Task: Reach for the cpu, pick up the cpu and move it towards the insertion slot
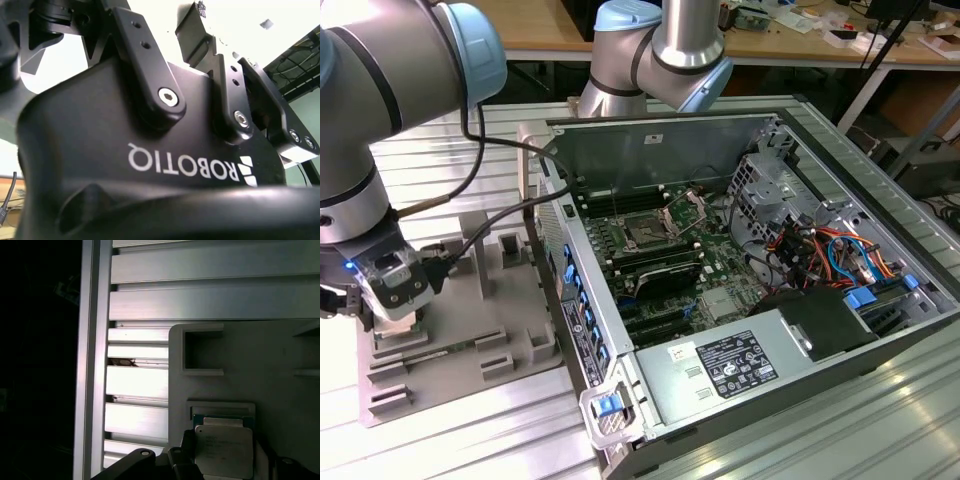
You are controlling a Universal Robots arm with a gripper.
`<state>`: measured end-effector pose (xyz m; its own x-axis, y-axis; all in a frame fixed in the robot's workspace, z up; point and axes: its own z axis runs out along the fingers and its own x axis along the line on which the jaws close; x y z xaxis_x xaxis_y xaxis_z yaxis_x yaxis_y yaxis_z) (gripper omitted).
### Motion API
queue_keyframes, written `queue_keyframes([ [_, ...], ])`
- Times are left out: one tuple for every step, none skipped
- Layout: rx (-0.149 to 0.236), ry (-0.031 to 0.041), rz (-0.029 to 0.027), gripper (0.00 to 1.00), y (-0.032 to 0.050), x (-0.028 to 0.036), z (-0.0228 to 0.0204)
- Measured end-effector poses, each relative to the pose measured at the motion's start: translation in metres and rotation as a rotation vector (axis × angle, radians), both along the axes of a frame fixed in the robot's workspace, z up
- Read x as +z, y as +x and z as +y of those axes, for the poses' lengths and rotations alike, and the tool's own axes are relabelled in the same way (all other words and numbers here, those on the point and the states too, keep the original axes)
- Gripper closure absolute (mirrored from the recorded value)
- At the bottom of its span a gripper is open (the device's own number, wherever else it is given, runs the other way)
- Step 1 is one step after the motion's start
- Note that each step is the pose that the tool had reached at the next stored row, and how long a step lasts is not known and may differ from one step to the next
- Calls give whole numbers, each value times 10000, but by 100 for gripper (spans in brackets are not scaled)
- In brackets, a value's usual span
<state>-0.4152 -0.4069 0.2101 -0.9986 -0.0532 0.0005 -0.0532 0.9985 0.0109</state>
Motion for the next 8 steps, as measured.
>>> queue_keyframes([
  [0,1,1,45,0,3,0],
  [0,4,1,45,0,7,0],
  [0,6,0,45,0,10,0],
  [0,8,0,45,0,12,0],
  [0,9,0,45,0,15,0],
  [0,10,1,45,0,18,0],
  [0,11,1,45,0,20,0],
  [0,12,1,45,0,22,0],
])
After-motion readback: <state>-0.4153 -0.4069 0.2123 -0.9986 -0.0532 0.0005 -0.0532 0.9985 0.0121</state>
